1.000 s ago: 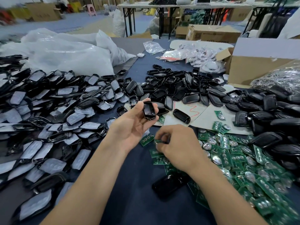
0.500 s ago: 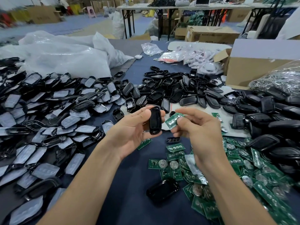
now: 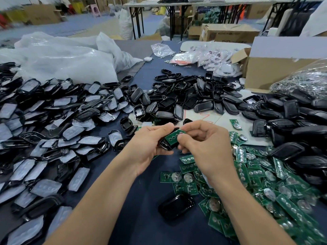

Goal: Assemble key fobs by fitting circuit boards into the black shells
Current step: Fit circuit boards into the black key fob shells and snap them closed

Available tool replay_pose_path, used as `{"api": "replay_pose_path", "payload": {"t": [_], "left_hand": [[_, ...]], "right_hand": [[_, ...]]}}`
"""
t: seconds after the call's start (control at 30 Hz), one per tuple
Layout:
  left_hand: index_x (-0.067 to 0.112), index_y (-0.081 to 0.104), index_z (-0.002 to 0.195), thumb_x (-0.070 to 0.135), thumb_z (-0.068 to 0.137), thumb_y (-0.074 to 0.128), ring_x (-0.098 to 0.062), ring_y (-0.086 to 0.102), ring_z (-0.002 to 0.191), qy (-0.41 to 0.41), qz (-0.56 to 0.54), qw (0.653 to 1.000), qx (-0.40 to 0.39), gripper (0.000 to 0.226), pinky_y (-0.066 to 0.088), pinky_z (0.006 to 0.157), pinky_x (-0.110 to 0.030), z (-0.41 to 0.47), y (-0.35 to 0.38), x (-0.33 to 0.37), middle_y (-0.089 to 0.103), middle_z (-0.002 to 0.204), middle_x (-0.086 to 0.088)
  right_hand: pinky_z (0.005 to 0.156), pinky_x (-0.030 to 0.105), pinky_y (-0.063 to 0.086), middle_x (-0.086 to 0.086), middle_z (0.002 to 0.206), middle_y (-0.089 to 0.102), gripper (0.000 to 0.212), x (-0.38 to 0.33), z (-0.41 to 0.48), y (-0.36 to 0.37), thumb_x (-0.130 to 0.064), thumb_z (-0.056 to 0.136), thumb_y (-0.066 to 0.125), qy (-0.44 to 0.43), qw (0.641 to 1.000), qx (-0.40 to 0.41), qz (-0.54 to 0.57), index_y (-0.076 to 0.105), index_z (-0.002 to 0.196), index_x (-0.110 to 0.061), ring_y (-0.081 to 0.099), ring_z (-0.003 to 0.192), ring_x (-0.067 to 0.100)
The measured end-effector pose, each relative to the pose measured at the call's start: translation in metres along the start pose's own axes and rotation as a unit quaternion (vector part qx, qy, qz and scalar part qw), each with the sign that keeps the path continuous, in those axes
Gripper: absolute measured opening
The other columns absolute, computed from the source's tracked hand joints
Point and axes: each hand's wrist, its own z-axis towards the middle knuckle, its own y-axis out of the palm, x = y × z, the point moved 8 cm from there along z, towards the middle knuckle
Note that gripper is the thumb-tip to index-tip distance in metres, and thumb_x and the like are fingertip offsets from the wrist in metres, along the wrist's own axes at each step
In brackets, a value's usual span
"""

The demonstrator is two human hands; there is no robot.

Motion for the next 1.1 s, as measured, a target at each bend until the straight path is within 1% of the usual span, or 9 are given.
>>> {"api": "replay_pose_path", "payload": {"t": [0.1,0.2,0.3,0.4,0.6,0.77,0.87,1.0,1.1], "left_hand": [[0.010,0.082,0.092,0.029,0.100,0.064,-0.017,0.076,0.077,-0.008,-0.015,1.000,0.012,0.028,0.059,0.057,-0.025,0.000,0.000,-0.002,0.079,0.089,-0.009],[0.010,0.080,0.109,0.011,0.101,0.057,-0.019,0.076,0.091,-0.016,-0.031,0.999,-0.022,0.025,0.061,0.069,-0.028,0.002,0.003,-0.003,0.079,0.110,-0.013],[0.010,0.071,0.130,-0.010,0.081,0.052,-0.017,0.071,0.115,-0.009,-0.010,0.996,-0.086,0.057,0.060,0.088,-0.033,0.000,0.009,-0.001,0.073,0.130,-0.007],[0.012,0.061,0.141,-0.025,0.084,0.052,-0.021,0.063,0.129,0.009,0.057,0.992,-0.108,0.069,0.055,0.106,-0.041,-0.002,0.013,0.000,0.069,0.136,-0.005],[0.007,0.062,0.138,-0.026,0.090,0.052,-0.019,0.074,0.109,0.007,0.029,0.995,-0.093,0.059,0.061,0.088,-0.029,0.000,0.012,-0.002,0.075,0.122,-0.012],[0.011,0.068,0.129,-0.025,0.089,0.054,-0.015,0.074,0.103,0.011,0.022,0.996,-0.081,0.056,0.061,0.084,-0.026,0.002,0.015,-0.007,0.077,0.119,-0.008],[0.017,0.072,0.120,-0.024,0.087,0.056,-0.015,0.075,0.101,0.017,0.023,0.997,-0.076,0.056,0.060,0.083,-0.026,0.002,0.017,-0.009,0.078,0.116,-0.005],[0.023,0.074,0.116,-0.020,0.088,0.061,-0.016,0.075,0.102,0.025,0.039,0.998,-0.052,0.052,0.062,0.087,-0.030,0.002,0.015,-0.011,0.078,0.117,-0.001],[0.026,0.078,0.107,-0.018,0.088,0.063,-0.016,0.076,0.101,0.024,0.040,0.998,-0.038,0.050,0.062,0.081,-0.028,0.001,0.014,-0.011,0.079,0.114,-0.001]], "right_hand": [[0.063,0.033,0.060,-0.009,0.073,0.077,0.018,0.002,0.000,-0.005,-0.023,0.071,0.079,-0.014,0.999,0.026,-0.037,0.077,0.083,-0.036,0.074,0.064,0.011],[0.068,0.036,0.063,-0.011,0.075,0.077,0.021,0.003,0.001,-0.009,-0.019,0.072,0.081,-0.019,0.998,0.045,-0.037,0.079,0.083,-0.036,0.076,0.070,0.010],[0.069,0.043,0.065,-0.006,0.075,0.078,0.019,0.005,0.003,-0.016,-0.014,0.074,0.082,-0.010,0.998,0.063,-0.020,0.080,0.082,-0.031,0.076,0.071,0.016],[0.066,0.040,0.064,-0.002,0.074,0.077,0.021,0.007,0.003,-0.020,-0.007,0.078,0.082,0.009,0.998,0.067,-0.016,0.080,0.080,-0.028,0.075,0.068,0.020],[0.067,0.030,0.061,-0.008,0.072,0.076,0.023,0.005,0.004,-0.021,-0.009,0.080,0.084,0.008,0.996,0.069,-0.049,0.079,0.076,-0.031,0.074,0.069,0.011],[0.059,0.010,0.051,-0.023,0.067,0.071,0.020,0.000,0.001,-0.025,-0.017,0.078,0.086,-0.018,0.987,0.103,-0.123,0.078,0.072,-0.034,0.068,0.066,-0.003],[0.059,0.010,0.050,-0.028,0.066,0.068,0.015,-0.001,0.001,-0.027,-0.021,0.077,0.086,-0.022,0.979,0.115,-0.169,0.078,0.072,-0.034,0.066,0.063,-0.005],[0.058,0.011,0.052,-0.033,0.069,0.067,0.025,-0.002,0.001,-0.025,-0.022,0.076,0.087,-0.030,0.973,0.112,-0.198,0.072,0.066,-0.039,0.066,0.063,-0.006],[0.060,0.013,0.054,-0.034,0.070,0.066,0.030,-0.002,0.001,-0.023,-0.023,0.077,0.087,-0.032,0.970,0.104,-0.216,0.068,0.064,-0.043,0.066,0.064,-0.005]]}}
